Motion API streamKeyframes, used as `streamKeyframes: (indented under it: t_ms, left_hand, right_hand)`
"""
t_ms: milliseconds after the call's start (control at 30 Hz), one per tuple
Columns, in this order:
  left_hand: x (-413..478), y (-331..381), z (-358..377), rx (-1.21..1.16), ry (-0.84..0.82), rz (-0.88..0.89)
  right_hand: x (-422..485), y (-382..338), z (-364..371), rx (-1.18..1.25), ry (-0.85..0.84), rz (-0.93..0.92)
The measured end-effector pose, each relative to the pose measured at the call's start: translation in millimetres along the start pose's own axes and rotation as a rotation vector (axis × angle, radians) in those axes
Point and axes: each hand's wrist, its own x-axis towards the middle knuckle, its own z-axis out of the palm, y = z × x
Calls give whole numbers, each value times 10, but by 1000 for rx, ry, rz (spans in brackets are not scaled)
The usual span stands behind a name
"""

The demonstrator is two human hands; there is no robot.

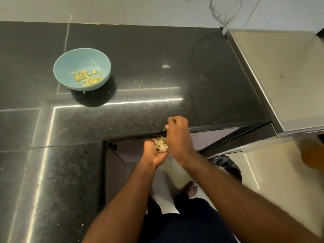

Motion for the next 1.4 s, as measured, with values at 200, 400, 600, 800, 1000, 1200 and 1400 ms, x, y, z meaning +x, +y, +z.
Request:
streamKeyframes:
  t_ms: [200,400,600,800,1000,1200,1400]
  left_hand:
    - [-119,-81,89,129,-37,1]
    - [12,-438,346,214,7,-37]
    - [67,-1403,947,268,-55,-129]
    - [64,-2609,1350,298,7,-202]
    - [333,-3853,1479,619,-38,-248]
    - [1249,-4406,1058,943,35,-242]
    - [2507,-4812,439,1170,141,-280]
  right_hand:
    - [-496,40,94,123,-161,-219]
    - [-643,717,-406,462,157,416]
    - [-993,1403,-905,783,249,823]
    - [-1533,2311,-1277,1262,633,1288]
    - [-1664,3190,-1118,1810,943,1492]
    - [-1742,4087,-466,2018,1183,1599]
    - [-1840,4936,546,2216,1293,1691]
